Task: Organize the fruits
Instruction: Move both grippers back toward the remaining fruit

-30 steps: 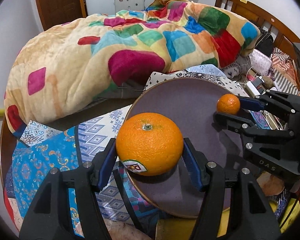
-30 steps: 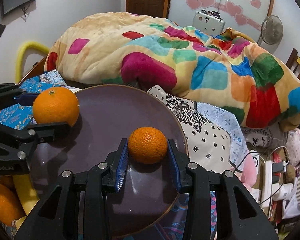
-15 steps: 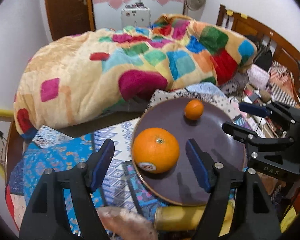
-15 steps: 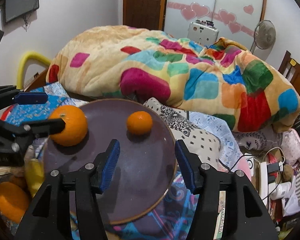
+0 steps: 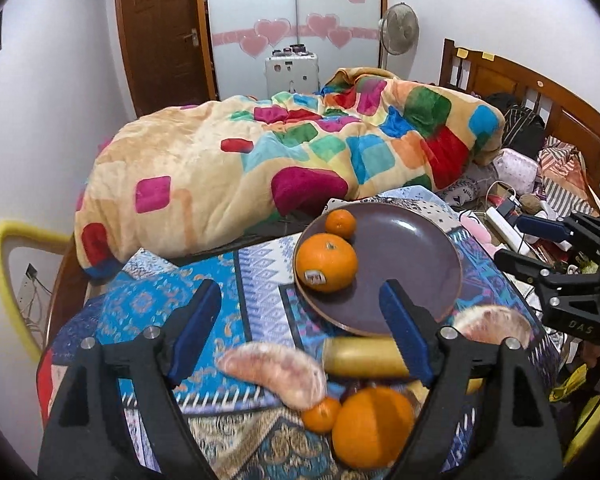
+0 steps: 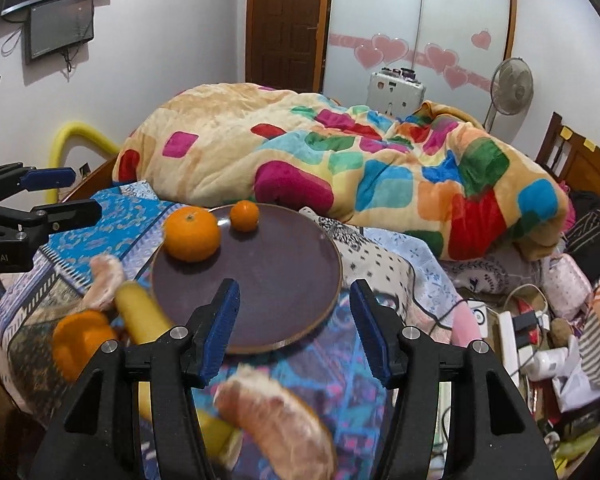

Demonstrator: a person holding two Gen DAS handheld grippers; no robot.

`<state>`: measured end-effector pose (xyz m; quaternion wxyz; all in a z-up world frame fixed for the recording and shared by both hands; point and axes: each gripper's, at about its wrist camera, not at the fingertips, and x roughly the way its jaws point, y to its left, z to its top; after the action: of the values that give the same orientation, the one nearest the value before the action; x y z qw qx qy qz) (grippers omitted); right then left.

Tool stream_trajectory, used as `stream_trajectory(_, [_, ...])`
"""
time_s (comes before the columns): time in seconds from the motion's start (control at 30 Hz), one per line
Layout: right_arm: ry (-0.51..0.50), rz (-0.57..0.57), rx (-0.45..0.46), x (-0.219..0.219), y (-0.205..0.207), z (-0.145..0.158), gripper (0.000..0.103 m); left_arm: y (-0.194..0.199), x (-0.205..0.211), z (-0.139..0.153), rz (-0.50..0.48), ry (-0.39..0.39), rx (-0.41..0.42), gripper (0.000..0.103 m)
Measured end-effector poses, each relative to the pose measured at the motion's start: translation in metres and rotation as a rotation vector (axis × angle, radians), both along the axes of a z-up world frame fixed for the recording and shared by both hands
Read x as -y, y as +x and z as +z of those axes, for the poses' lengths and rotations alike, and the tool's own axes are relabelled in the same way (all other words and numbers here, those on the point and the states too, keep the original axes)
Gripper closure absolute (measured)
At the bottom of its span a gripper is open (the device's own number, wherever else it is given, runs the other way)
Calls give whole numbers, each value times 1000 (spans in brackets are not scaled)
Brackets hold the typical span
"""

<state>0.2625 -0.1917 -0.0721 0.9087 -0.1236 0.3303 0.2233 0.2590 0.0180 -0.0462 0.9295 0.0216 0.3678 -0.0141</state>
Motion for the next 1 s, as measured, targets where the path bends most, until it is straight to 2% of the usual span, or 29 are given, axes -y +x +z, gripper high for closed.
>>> stream_trajectory(0.2, [33, -7, 2, 14, -32, -3, 46, -34, 9, -10, 3, 7, 4, 20])
stream_trajectory(0.5, [16, -25, -21, 33, -59, -30, 44, -62, 22, -42, 8, -10, -37, 18])
stream_trajectory(0.7, [3, -39, -76, 45, -57, -54, 44, -70, 26, -58, 14, 7, -40, 18])
stream_trajectory(1.0, [-38, -33, -123, 48, -43, -85, 44, -64, 28, -72, 8, -12, -56, 18])
